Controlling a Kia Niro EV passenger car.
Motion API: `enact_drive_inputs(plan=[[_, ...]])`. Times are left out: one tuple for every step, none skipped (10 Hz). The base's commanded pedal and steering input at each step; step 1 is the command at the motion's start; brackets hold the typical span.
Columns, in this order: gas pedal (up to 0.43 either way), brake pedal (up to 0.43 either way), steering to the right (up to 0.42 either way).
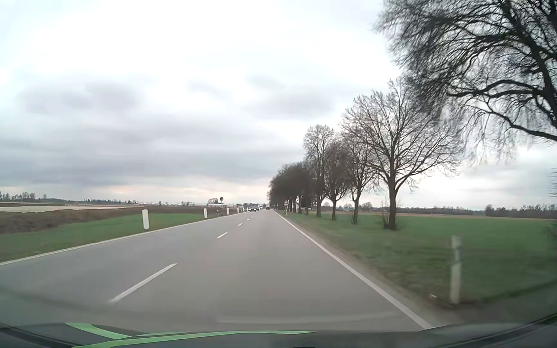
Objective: Follow the waypoints while adhering to traffic rules and regulations
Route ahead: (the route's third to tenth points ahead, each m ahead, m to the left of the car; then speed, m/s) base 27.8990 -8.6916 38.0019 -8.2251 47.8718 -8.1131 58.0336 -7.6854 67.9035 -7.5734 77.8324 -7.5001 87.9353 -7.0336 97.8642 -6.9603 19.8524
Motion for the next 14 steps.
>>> enact_drive_inputs(plan=[[0.209, 0.0, 0.0], [0.209, 0.0, 0.0], [0.197, 0.0, -0.001], [0.197, 0.0, -0.001], [0.197, 0.0, -0.001], [0.197, 0.0, -0.001], [0.197, 0.0, -0.002], [0.197, 0.0, -0.002], [0.197, 0.0, -0.002], [0.197, 0.0, -0.002], [0.189, 0.0, -0.002], [0.189, 0.0, -0.002], [0.189, 0.0, -0.002], [0.189, 0.0, -0.002]])
